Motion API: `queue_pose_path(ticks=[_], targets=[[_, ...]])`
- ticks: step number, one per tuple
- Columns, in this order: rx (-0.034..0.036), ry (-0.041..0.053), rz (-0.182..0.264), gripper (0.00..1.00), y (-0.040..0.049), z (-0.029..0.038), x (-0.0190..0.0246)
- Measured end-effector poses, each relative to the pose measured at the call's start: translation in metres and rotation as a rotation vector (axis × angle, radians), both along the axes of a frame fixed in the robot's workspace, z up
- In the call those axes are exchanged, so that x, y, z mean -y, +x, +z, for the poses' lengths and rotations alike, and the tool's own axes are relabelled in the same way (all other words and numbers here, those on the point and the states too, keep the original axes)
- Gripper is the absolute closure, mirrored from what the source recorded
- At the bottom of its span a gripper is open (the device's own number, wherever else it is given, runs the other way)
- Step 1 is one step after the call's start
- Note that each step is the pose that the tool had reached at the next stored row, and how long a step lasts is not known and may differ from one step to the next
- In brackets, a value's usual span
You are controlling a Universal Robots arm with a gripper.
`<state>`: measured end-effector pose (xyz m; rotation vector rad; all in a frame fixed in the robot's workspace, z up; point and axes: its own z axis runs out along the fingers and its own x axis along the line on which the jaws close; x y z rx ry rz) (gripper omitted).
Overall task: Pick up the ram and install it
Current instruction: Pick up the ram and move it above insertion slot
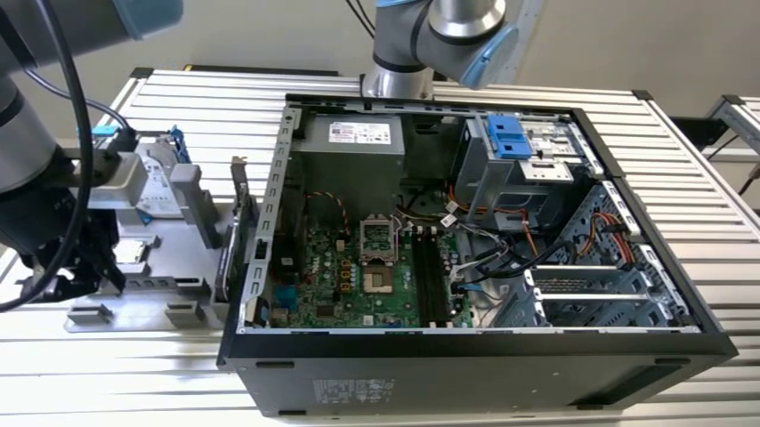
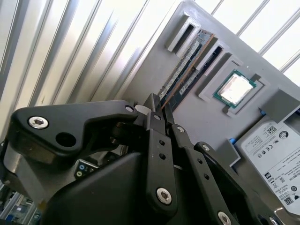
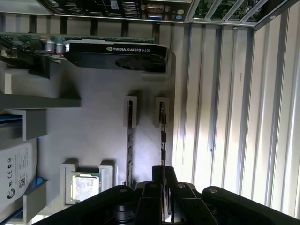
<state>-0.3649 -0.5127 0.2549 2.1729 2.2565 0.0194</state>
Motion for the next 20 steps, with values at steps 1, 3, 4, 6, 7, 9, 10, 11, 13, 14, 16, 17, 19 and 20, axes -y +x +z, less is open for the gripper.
queue_pose_path(ticks=[1, 3, 4, 6, 7, 9, 10, 11, 13, 14, 16, 17, 19, 20], targets=[[0.0001, 0.0, 0.0, 1.0, 0.0, 0.0004, 0.0], [0.0001, 0.0, 0.0, 1.0, 0.0, 0.0012, 0.0], [0.0001, 0.0001, 0.0, 1.0, 0.0, 0.0015, 0.0], [0.0, 0.0, 0.0, 1.0, 0.0, 0.0024, 0.0], [0.0, 0.0, 0.0, 1.0, 0.0, 0.0027, 0.0], [0.0, 0.0, 0.0, 1.0, 0.0, 0.0035, 0.0], [-0.0001, -0.0001, 0.0, 1.0, 0.0, 0.0039, 0.0], [-0.0001, -0.0001, 0.0, 1.0, 0.0, 0.0044, 0.0], [-0.0001, 0.0, 0.0, 1.0, 0.0, 0.0053, 0.0], [0.0, -0.0001, 0.0, 1.0, 0.0, 0.0058, 0.0], [0.0, 0.0, 0.0, 1.0, 0.0, 0.0068, 0.0], [0.0, 0.0, 0.0, 1.0, 0.0, 0.0073, 0.0], [0.0, 0.0, 0.0, 1.0, 0.0, 0.0083, 0.0], [0.0, 0.0, 0.0, 1.0, 0.0, 0.0087, 0.0]])
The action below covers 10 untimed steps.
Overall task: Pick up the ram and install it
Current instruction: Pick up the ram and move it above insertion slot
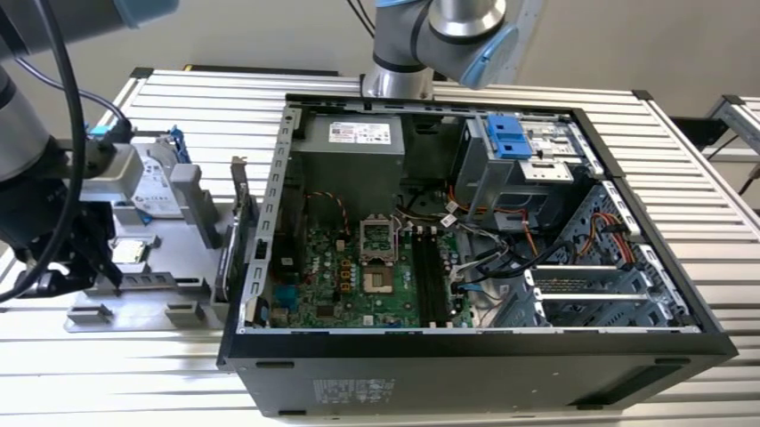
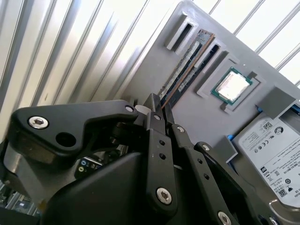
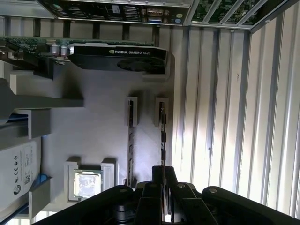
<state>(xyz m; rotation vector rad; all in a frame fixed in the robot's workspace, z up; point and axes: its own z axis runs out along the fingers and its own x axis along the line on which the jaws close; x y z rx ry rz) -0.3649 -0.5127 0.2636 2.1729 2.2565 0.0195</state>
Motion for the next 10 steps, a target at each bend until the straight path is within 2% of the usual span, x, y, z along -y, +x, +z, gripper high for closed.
queue_pose_path(ticks=[10], targets=[[0.0001, 0.0001, 0.0, 1.0, 0.0, 0.0047, 0.0]])
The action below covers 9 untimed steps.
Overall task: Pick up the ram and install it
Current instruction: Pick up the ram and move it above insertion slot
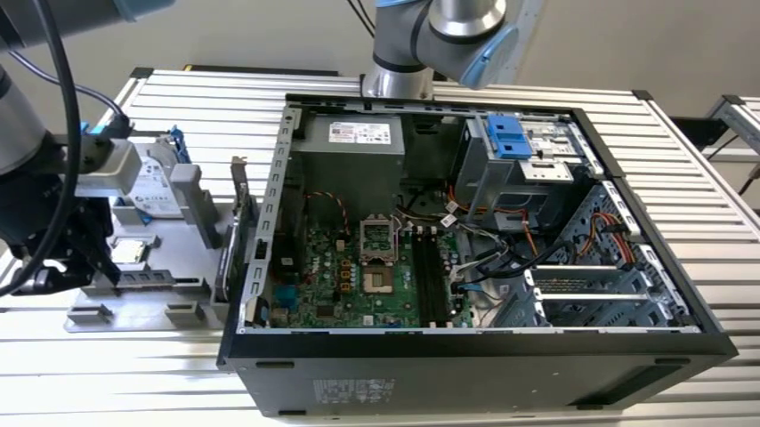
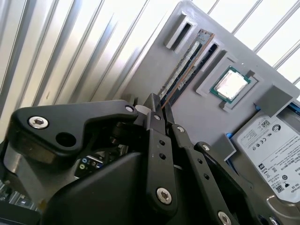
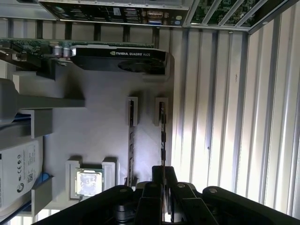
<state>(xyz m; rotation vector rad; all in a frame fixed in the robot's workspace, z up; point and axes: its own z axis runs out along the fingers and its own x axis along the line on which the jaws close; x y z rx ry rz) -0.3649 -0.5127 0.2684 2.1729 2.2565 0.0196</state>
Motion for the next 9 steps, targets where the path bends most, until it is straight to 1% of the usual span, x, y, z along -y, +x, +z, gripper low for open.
queue_pose_path(ticks=[9], targets=[[-0.0001, -0.0001, 0.0, 1.0, 0.0, 0.0031, 0.0]])
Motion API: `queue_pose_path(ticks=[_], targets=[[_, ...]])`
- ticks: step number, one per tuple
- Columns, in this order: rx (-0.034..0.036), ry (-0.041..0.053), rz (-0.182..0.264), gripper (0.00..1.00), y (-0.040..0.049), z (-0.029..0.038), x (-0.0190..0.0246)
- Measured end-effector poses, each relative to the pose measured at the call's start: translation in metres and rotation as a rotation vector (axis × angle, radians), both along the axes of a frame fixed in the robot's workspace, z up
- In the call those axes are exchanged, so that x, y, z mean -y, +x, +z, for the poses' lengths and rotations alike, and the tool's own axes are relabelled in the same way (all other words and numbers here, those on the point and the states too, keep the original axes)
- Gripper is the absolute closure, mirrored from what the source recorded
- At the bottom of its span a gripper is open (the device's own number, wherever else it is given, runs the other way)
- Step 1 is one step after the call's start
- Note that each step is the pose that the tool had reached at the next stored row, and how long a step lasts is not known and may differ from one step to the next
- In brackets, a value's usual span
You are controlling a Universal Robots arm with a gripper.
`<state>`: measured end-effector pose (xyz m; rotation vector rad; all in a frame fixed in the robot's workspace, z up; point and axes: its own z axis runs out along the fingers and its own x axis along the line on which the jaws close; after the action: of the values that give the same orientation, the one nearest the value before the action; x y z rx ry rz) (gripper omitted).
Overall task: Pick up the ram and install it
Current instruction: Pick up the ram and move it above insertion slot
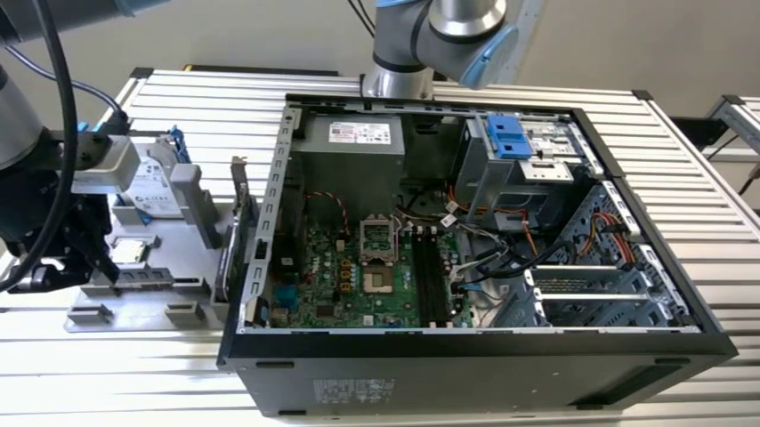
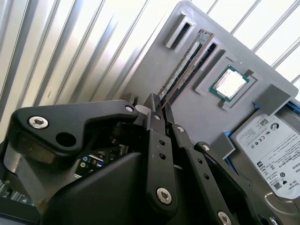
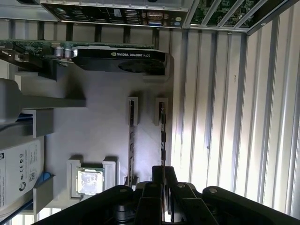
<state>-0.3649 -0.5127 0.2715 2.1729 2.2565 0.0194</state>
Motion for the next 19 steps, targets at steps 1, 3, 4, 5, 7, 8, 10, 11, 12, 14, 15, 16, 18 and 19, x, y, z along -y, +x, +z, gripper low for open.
queue_pose_path(ticks=[1, 3, 4, 5, 7, 8, 10, 11, 12, 14, 15, 16, 18, 19], targets=[[0.0, 0.0, 0.0, 1.0, 0.0, 0.0003, 0.0], [0.0, 0.0001, 0.0, 1.0, 0.0, 0.0008, 0.0], [0.0, 0.0, 0.0, 1.0, 0.0, 0.0011, 0.0], [0.0, 0.0, 0.0, 1.0, 0.0, 0.0014, 0.0], [0.0, 0.0, 0.0, 1.0, 0.0, 0.0021, 0.0], [0.0, 0.0, 0.0, 1.0, 0.0, 0.0024, 0.0], [0.0, 0.0, 0.0, 1.0, 0.0, 0.0031, 0.0], [-0.0001, -0.0001, 0.0, 1.0, 0.0, 0.0035, 0.0], [0.0, 0.0, 0.0, 1.0, 0.0, 0.0038, 0.0], [0.0, 0.0, 0.0, 1.0, 0.0, 0.0045, 0.0], [0.0, 0.0001, 0.0, 1.0, 0.0, 0.0047, 0.0], [0.0, 0.0, 0.0, 1.0, 0.0, 0.0051, 0.0], [-0.0001, -0.0001, 0.0, 1.0, 0.0, 0.0058, 0.0], [-0.0001, 0.0, 0.0, 1.0, 0.0, 0.0062, 0.0]])
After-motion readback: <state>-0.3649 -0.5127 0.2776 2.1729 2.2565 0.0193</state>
